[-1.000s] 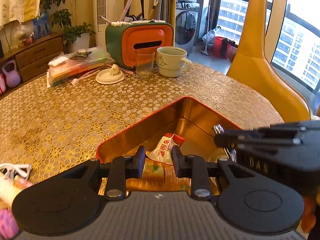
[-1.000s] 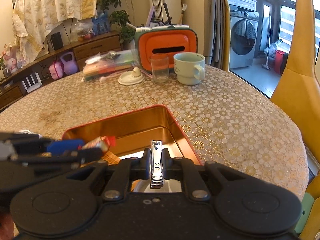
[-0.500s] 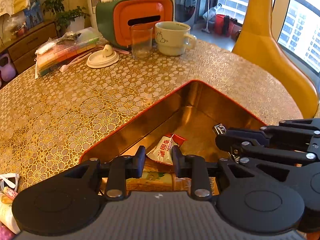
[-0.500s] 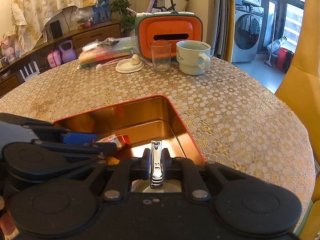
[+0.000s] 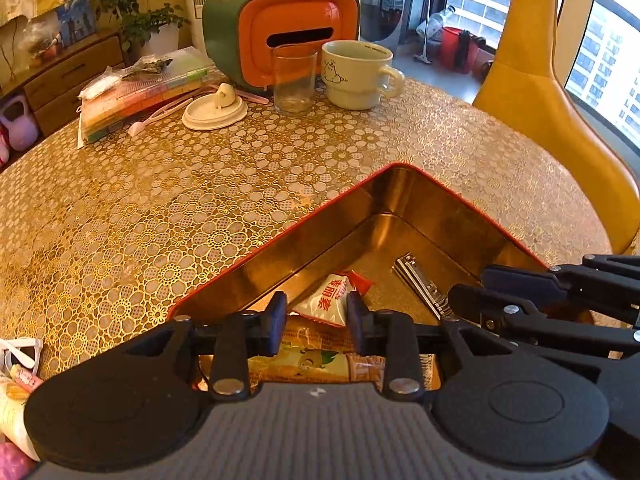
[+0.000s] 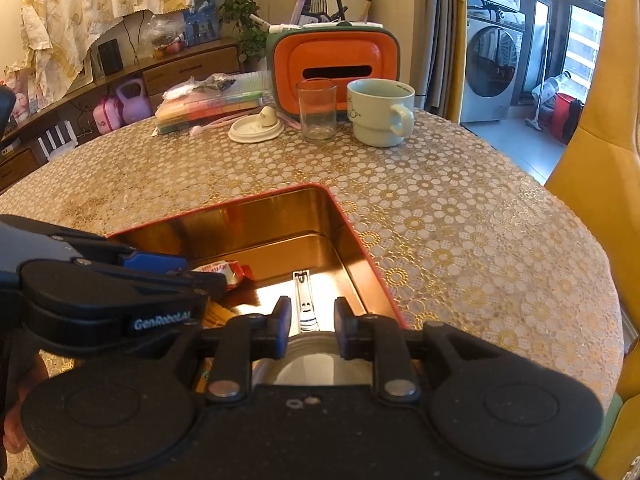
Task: Organize rigid objects
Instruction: 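Carry the candy wrapper and nail clipper into the red tin and release both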
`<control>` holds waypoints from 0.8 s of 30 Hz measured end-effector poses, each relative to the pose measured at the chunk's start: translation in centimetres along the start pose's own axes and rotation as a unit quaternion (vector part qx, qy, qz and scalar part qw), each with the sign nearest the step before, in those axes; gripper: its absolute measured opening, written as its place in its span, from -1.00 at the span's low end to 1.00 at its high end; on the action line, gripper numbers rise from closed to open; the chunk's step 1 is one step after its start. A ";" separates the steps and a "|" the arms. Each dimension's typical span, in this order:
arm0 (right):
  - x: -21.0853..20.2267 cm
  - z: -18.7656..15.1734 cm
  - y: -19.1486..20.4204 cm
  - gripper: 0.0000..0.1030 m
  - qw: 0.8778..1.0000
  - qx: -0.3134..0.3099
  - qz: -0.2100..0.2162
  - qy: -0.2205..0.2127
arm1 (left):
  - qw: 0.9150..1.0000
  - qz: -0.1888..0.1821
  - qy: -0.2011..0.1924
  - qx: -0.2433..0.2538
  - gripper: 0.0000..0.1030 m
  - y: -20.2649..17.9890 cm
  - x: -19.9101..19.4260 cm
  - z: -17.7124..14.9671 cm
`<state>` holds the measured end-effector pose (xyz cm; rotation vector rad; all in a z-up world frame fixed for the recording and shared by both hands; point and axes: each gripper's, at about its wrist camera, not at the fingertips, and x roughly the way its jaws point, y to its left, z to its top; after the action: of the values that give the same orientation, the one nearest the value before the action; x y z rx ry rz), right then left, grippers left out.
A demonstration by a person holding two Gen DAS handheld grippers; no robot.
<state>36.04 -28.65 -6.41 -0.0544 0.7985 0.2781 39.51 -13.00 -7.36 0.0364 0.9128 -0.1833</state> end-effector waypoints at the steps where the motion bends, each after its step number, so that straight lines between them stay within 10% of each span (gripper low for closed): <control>1: -0.3 0.0 -0.1 -0.52 1.000 0.001 0.000 -0.002 | 1.000 -0.001 -0.004 -0.003 -0.11 0.1 -0.3 0.0; 24: -7.5 -1.8 1.7 -0.09 0.999 0.003 0.011 -0.034 | 0.998 -0.018 -0.060 -0.002 0.07 0.2 -8.8 -2.1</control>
<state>29.30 -28.97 -2.20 -0.0296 0.7330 0.2963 32.64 -11.30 -1.67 0.0041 0.7940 -0.2153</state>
